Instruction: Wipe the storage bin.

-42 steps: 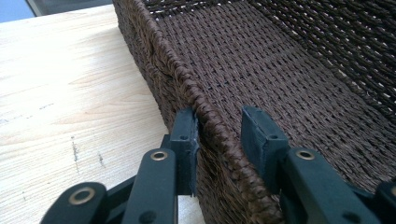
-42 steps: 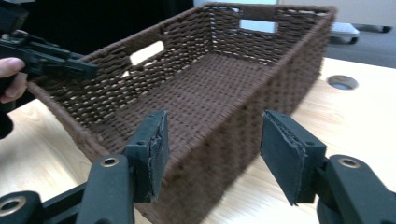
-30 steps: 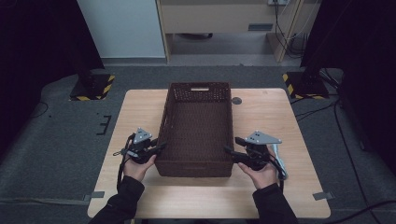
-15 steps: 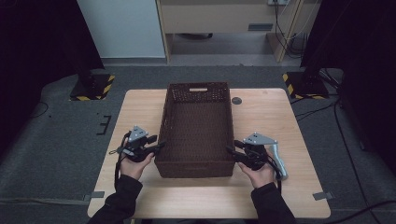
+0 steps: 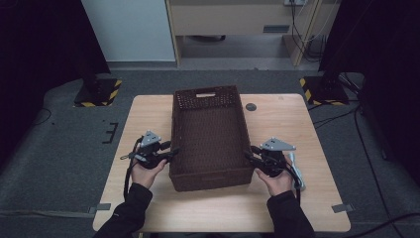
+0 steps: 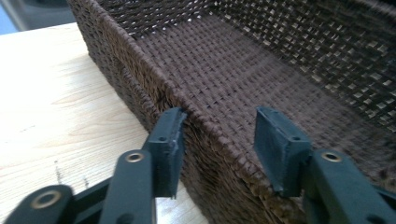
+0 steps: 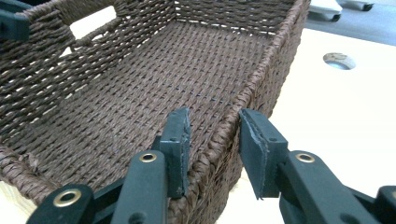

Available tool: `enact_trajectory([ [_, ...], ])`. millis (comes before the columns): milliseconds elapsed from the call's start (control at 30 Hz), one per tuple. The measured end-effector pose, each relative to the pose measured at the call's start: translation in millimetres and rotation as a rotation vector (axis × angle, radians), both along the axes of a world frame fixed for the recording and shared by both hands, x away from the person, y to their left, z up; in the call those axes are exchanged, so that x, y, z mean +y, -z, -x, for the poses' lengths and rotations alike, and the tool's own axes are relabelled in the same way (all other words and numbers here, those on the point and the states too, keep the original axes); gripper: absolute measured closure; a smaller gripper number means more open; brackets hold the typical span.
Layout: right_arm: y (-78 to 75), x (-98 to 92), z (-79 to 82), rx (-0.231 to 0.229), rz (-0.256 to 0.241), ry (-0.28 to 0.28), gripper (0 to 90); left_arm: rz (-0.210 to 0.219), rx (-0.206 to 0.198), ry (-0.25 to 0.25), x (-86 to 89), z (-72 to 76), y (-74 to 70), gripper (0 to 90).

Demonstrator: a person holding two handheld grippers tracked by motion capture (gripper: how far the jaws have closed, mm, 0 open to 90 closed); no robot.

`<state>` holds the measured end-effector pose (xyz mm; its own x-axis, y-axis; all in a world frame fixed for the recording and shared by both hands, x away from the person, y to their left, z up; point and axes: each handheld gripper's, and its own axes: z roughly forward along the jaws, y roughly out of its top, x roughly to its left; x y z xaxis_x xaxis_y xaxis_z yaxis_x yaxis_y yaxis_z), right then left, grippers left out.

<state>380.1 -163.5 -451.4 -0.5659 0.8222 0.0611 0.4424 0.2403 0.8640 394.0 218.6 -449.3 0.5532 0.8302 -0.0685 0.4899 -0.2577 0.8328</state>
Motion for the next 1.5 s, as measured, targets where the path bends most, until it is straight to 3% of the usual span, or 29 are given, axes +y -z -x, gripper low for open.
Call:
enact_trajectory([
  [33, -0.8, 0.4, 1.3, 0.000, -0.002, 0.003, 64.2, -0.010, -0.001, -0.007, -1.2, 1.0, -0.3, 50.8],
  [167, -4.8, 1.7, 8.8, -0.019, 0.009, -0.013, 59.2, 0.018, 0.017, -0.023, -0.8, 5.0, 0.1, 53.1],
  [333, -1.1, 0.8, 13.6, -0.011, 0.045, -0.001, 63.7, 0.015, 0.019, -0.033, -4.1, 13.6, -0.6, 52.4],
  [433, 0.5, -1.8, 13.1, -0.007, 0.015, 0.003, 65.2, 0.017, 0.020, -0.027, -4.4, 15.5, -1.0, 51.7],
  [567, -0.1, -4.7, 10.2, -0.006, 0.016, 0.005, 67.6, 0.023, 0.027, 0.001, -2.8, 13.2, -3.6, 48.4],
  [633, 0.0, -5.8, 8.4, -0.014, 0.023, 0.013, 69.1, 0.014, -0.016, -0.024, -2.0, 13.1, -5.6, 45.0],
  [767, 0.4, -8.8, 5.8, -0.021, 0.033, 0.031, 71.8, 0.040, -0.026, -0.031, 1.9, 10.9, -8.9, 44.3],
  [867, 1.6, -12.9, 2.1, -0.029, 0.022, 0.052, 73.4, 0.051, -0.019, 0.001, 1.3, 5.5, -4.5, 42.7],
  [967, -0.7, -13.2, 4.6, -0.026, 0.032, 0.055, 69.6, 0.035, -0.015, 0.025, -5.8, 5.2, -0.8, 44.8],
  [1133, -4.9, -15.2, 10.7, -0.027, 0.037, 0.030, 63.9, 0.031, -0.012, 0.017, -7.1, 9.5, -2.6, 47.2],
  [1333, -3.2, -22.6, 16.4, -0.030, 0.040, 0.041, 75.2, 0.045, -0.010, 0.033, -9.9, 19.4, -3.6, 50.1],
  [1500, -2.0, -29.2, 6.4, -0.039, 0.040, 0.069, 79.9, 0.036, -0.024, 0.055, -10.8, 18.8, -10.0, 46.8],
])
